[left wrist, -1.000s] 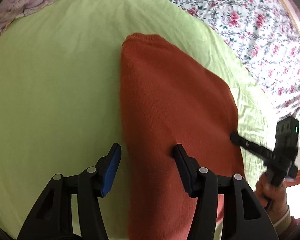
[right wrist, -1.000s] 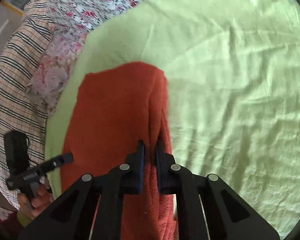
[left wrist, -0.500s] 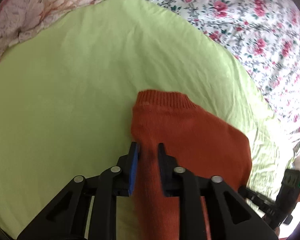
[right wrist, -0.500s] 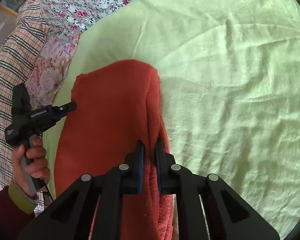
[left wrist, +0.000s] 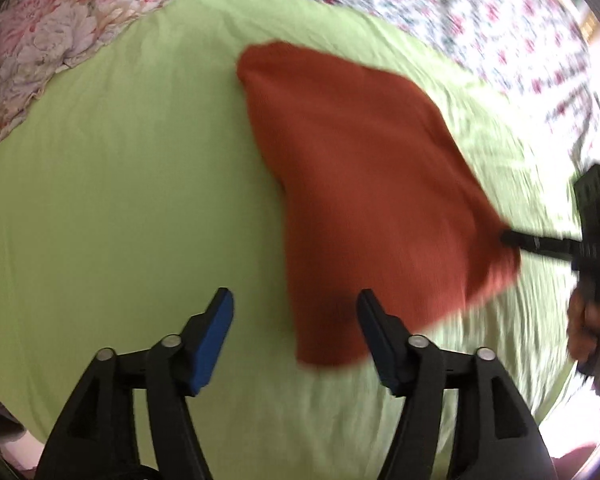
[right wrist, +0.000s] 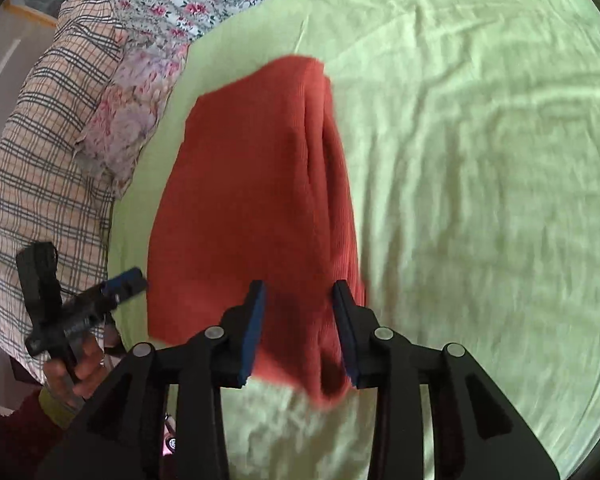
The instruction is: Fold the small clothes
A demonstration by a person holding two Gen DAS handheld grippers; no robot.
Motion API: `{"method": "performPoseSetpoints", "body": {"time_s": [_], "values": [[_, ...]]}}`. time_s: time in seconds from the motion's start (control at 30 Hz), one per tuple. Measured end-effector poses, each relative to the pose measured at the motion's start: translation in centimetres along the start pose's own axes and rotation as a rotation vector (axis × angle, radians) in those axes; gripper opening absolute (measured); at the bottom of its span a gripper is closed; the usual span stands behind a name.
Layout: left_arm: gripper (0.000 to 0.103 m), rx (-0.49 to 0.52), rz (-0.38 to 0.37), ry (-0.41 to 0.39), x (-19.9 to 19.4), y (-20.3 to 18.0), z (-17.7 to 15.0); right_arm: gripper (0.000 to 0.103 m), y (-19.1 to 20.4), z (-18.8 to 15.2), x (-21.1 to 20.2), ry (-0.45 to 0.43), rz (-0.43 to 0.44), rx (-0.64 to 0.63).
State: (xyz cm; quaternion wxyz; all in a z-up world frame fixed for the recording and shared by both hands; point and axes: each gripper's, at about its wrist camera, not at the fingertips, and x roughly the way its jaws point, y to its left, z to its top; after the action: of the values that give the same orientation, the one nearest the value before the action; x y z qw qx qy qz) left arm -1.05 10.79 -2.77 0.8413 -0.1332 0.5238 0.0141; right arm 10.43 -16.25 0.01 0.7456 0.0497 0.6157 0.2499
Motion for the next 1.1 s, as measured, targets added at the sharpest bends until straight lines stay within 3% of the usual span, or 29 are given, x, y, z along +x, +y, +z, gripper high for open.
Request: {"method": "performPoseSetpoints", "body": {"time_s": [0.13,0.2,0.27,0.33,0.37,0.43,0.53,0.63,0.77,0.87,1.0,1.1], "values": [[0.069,0.081,0.045,0.036,0.8,-1.4,-3.1,0.035,0.4,-1.6,0.9,0.039,-0.016,-0.026],[0.069,0.109,0.086,0.032,1.3,-1.8,-3.6,0.005,0.7,-1.7,1.4,0.05,-0.017,-0.033],[0.068,0.11,0.103,0.022,1.5,-2.1,-3.6,0.005,1.1,-1.4,1.0,0.038,0.013,-0.025],[0.067,0.106,0.122,-0.003,1.5,-2.4,-3.2,0.005,1.2,-0.5,-0.8,-0.025,0.143,0.046],[0.064,0.098,0.134,-0.013,1.4,-2.5,-3.0,0.005,1.1,-0.2,-1.7,-0.055,0.195,0.073],[0.039,0.067,0.145,-0.019,1.3,-2.2,-2.7,0.005,1.2,0.5,-3.5,-0.116,0.246,0.086],[0.018,0.0,0.093,-0.014,1.5,-1.8,-2.3,0.005,1.0,0.6,-4.0,-0.125,0.177,0.049],[0.01,-0.053,0.071,0.033,2.5,-1.5,-2.8,0.005,0.6,-0.3,-2.3,-0.072,0.016,-0.018],[0.009,-0.113,0.043,0.086,3.5,-0.8,-3.2,0.005,-0.7,-2.1,1.4,0.023,-0.169,-0.102],[0.01,-0.092,0.036,0.109,2.8,-0.6,-3.2,0.007,-2.2,-2.3,2.0,0.011,-0.15,-0.031],[0.018,-0.07,-0.02,0.099,0.2,-0.1,-3.5,0.027,-2.9,-1.5,0.0,-0.005,-0.139,0.002],[0.021,-0.034,-0.063,0.052,-2.0,-0.3,-3.1,0.027,-2.7,-0.7,-1.7,-0.055,-0.124,0.016]]}}
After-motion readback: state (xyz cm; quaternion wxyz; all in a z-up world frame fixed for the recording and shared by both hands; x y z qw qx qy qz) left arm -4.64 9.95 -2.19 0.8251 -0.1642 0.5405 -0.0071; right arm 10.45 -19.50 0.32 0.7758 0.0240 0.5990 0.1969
